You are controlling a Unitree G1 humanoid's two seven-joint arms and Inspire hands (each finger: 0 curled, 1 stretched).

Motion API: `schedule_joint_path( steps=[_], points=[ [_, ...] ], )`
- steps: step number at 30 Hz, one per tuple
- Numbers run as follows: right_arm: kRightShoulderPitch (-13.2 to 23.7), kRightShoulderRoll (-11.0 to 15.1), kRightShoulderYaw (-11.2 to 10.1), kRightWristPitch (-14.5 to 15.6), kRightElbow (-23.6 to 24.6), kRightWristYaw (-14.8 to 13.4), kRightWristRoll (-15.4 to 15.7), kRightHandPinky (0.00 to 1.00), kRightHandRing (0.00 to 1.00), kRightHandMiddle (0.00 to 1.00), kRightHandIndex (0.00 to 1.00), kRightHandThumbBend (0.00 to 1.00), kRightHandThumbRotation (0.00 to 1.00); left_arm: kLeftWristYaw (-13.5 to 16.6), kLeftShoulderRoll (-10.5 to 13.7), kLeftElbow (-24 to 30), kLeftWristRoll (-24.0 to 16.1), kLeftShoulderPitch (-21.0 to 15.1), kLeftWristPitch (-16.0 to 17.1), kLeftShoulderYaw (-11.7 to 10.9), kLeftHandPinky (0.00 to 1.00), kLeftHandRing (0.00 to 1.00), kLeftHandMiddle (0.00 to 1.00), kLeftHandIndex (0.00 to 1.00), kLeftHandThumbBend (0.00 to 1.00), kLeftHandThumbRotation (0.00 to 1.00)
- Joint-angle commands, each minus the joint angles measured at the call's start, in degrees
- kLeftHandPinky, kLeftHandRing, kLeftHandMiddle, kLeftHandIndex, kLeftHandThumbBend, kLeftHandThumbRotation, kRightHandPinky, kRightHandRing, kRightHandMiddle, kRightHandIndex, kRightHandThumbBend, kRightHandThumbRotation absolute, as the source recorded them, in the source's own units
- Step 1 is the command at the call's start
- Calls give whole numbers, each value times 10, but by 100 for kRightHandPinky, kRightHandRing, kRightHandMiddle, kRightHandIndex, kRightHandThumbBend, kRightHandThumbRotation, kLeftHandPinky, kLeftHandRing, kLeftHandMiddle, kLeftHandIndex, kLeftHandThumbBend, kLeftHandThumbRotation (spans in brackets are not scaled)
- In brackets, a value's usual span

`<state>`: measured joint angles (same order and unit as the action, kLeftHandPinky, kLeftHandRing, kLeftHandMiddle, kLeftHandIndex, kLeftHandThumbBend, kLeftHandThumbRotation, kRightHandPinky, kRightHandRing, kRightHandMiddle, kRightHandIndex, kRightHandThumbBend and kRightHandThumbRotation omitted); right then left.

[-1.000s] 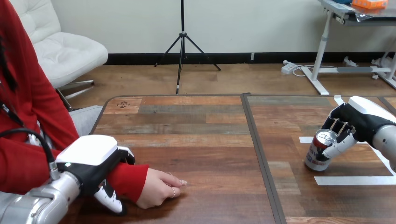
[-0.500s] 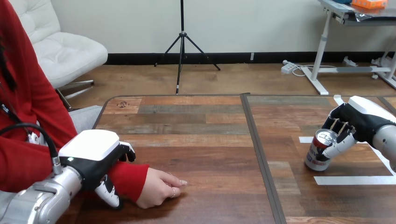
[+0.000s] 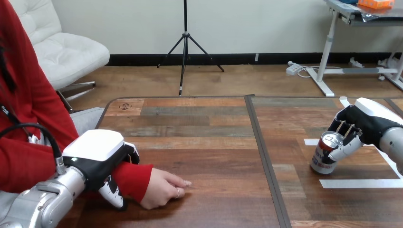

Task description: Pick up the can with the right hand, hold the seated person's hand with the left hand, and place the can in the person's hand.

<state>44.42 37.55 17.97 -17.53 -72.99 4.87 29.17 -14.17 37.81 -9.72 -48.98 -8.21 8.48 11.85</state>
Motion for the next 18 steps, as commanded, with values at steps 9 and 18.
schedule_joint_path(
  steps=[9, 18],
  points=[
    [29, 0, -13, -11, 15, -13, -10, 46, 50, 52, 46, 81, 0, 15, -1, -32, 4, -56, 4, 16, 42, 49, 53, 53, 97, 0],
    [30, 1, -14, -10, 16, -11, -11, 47, 51, 52, 46, 81, 0, -11, -8, -34, 11, -62, -17, 21, 34, 43, 47, 49, 95, 0]
  ],
)
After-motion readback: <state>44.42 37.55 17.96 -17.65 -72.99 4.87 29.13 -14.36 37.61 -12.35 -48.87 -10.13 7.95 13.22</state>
